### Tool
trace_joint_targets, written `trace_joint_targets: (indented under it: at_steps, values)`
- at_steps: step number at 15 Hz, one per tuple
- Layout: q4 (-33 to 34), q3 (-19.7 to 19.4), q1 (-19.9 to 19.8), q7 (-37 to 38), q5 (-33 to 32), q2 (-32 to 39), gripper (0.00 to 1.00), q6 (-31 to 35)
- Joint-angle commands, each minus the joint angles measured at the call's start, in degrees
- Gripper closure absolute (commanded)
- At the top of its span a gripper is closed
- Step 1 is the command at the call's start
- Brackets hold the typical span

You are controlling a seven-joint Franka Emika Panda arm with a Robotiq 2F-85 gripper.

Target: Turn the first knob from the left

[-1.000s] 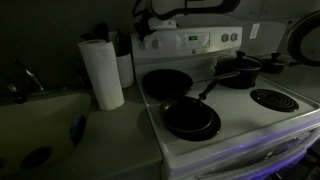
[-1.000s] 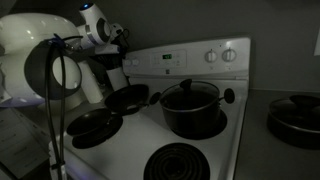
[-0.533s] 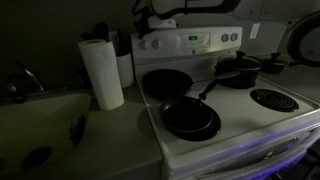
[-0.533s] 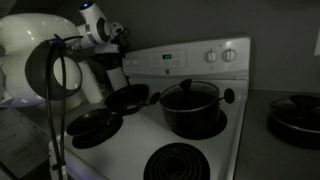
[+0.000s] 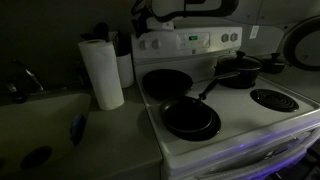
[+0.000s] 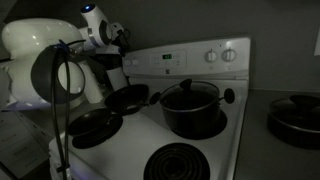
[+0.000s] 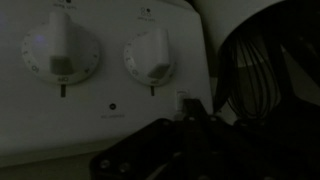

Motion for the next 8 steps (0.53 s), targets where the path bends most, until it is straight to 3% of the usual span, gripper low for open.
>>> trace_joint_targets:
  at_steps: [1,8]
  values:
    - [1.49,-0.27,-0.2,1.91,0.33,0.69,1.0,-1.87]
    - [1.9,-1.06,-0.23,6.29,0.03,0.68,1.0,-3.7]
